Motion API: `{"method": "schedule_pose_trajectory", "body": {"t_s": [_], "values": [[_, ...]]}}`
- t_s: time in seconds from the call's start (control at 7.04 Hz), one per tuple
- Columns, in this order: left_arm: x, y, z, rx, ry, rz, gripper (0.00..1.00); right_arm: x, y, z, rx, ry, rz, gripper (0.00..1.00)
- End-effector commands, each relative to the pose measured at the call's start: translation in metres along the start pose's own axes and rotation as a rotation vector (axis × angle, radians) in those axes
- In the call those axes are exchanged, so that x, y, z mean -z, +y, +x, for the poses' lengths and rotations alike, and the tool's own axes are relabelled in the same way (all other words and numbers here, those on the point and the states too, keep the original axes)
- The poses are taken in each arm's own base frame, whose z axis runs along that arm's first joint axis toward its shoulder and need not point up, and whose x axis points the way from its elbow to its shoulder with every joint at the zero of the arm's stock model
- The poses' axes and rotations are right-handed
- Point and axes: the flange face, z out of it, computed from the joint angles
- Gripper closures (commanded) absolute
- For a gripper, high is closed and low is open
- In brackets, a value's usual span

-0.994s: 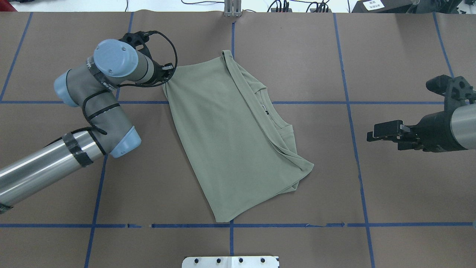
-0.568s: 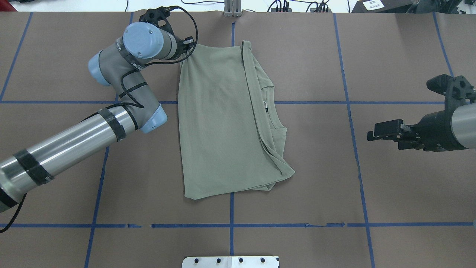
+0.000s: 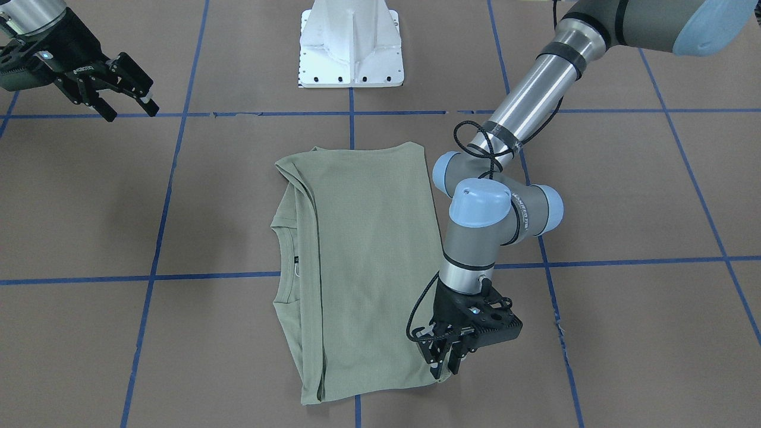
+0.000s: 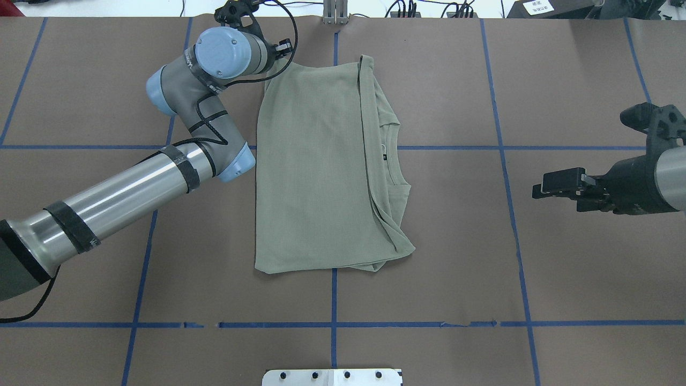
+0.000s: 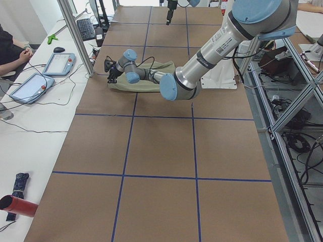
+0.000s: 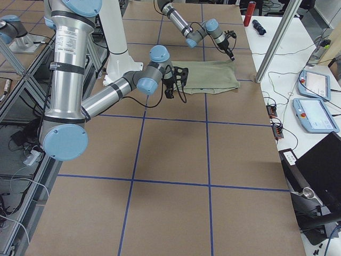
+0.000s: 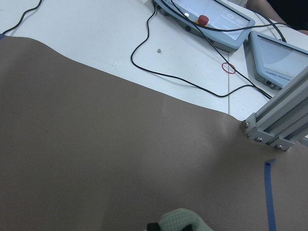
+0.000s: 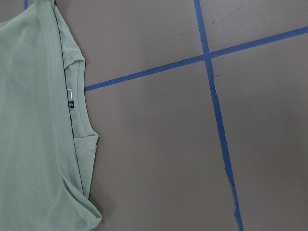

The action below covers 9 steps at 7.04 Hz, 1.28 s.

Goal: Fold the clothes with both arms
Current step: 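Release the shirt and raise the left gripper while the right gripper moves over the shirt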

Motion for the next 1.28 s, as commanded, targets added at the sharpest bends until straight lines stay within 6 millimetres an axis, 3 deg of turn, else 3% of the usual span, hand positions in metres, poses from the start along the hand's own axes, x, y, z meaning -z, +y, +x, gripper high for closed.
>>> {"method": "schedule_pose_trajectory", "body": {"t_s": [0.0,0.14,0.28,0.43,0.57,0.71,0.85,0.99,1.14], "values": [[0.01,-0.032,-0.003,-0.012,0.023,-0.042,0.0,-0.007,-0.011,-0.015,0.005,-0.015,0.009,0.0],[0.024,-0.053,-0.003,-0.023,0.046,-0.082,0.0,-0.025,-0.018,-0.02,0.005,-0.007,-0.001,0.0],[0.032,-0.052,-0.007,-0.019,0.001,-0.129,0.0,-0.05,-0.033,-0.05,0.004,0.014,-0.018,0.0],[0.056,-0.049,-0.019,-0.022,0.004,-0.185,0.0,-0.074,-0.042,-0.1,-0.005,0.08,-0.047,0.0],[0.078,-0.044,-0.053,-0.011,0.012,-0.262,0.0,-0.097,-0.045,-0.148,0.055,0.159,-0.059,0.0],[0.116,-0.03,-0.09,-0.031,0.052,-0.27,0.0,-0.119,-0.042,-0.174,0.153,0.208,-0.053,0.0],[0.159,-0.02,-0.111,-0.058,0.089,-0.285,0.0,-0.153,-0.039,-0.205,0.231,0.232,-0.055,0.0],[0.185,-0.015,-0.114,-0.058,0.096,-0.321,0.0,-0.187,-0.034,-0.238,0.324,0.252,-0.075,0.0],[0.2,-0.014,-0.112,-0.057,0.097,-0.329,0.0,-0.217,-0.023,-0.257,0.401,0.276,-0.098,0.0]]}}
